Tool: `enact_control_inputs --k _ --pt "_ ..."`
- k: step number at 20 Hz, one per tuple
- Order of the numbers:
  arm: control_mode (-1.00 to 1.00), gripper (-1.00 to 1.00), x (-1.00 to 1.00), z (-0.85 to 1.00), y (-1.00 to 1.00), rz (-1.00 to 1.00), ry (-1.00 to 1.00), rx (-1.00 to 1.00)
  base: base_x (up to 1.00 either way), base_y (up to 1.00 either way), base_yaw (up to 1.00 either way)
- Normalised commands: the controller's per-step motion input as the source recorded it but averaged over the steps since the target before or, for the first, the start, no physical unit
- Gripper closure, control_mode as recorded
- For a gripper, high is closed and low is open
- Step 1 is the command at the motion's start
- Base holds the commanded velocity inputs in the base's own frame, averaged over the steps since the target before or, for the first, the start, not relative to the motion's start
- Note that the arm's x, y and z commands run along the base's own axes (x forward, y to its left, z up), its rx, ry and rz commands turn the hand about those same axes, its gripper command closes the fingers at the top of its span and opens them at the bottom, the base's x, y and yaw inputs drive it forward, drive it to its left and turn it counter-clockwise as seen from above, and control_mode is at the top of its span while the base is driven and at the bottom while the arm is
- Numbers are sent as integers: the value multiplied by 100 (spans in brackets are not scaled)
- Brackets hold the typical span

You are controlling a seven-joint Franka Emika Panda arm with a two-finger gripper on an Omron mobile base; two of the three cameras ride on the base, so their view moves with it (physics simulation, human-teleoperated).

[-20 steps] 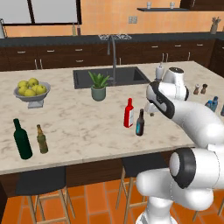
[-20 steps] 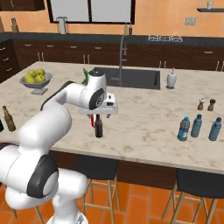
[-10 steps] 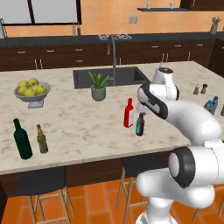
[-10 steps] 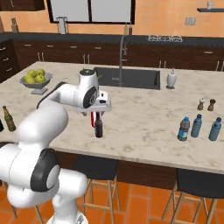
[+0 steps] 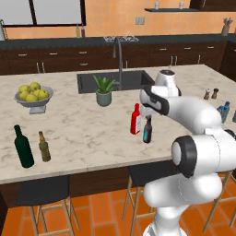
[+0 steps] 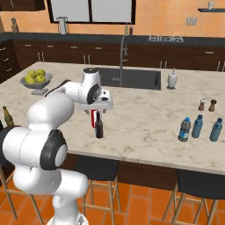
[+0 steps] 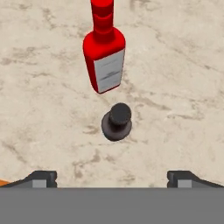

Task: Move the plastic bottles in the middle to the plastics group, and the glass bottles in the middle to the glass group.

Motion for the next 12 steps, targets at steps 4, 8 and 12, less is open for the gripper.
enact_control_inputs --k 4,8,12 --pt "-100 -100 41 -31 1 2 6 0 0 0 0" --pt "-100 -100 26 -34 7 3 2 0 0 0 0" --pt "-100 -100 12 -25 0 4 0 0 0 0 0"
